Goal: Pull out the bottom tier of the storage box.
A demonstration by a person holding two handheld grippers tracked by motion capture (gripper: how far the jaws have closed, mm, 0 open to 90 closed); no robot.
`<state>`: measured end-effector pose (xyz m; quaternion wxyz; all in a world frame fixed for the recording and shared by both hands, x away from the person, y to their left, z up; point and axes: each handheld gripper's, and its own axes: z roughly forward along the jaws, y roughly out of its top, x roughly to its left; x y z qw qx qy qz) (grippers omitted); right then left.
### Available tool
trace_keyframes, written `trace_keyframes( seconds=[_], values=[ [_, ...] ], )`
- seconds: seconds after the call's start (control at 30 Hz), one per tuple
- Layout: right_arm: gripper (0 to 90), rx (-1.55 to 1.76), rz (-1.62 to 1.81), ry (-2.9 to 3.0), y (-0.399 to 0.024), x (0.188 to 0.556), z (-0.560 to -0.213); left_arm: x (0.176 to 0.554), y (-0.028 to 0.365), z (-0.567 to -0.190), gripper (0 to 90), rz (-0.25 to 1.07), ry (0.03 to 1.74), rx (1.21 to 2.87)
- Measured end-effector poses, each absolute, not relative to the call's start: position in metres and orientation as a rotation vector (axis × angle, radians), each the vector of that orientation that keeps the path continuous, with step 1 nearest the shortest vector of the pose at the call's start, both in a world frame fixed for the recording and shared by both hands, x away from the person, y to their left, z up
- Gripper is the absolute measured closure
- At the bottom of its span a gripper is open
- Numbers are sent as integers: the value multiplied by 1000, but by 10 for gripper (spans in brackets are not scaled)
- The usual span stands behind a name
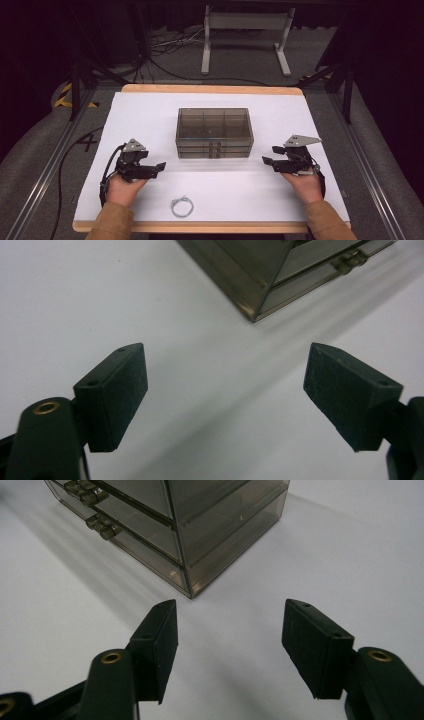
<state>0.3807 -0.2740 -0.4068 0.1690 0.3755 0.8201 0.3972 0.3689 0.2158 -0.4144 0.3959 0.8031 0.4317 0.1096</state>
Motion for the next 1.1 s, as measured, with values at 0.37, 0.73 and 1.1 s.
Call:
trace_keyframes(
  seconds=[0.37, 0.73, 1.1],
  values=[
    [392, 1026, 1143, 2341, -273, 380, -405, 370, 222, -423, 199, 279, 1049, 2023],
    [355, 883, 1341, 2295, -265, 374, -406, 366, 225, -430, 200, 335, 983, 1965],
    [360, 766, 1562, 2229, -265, 375, -414, 365, 223, -433, 201, 307, 931, 1960]
  ],
)
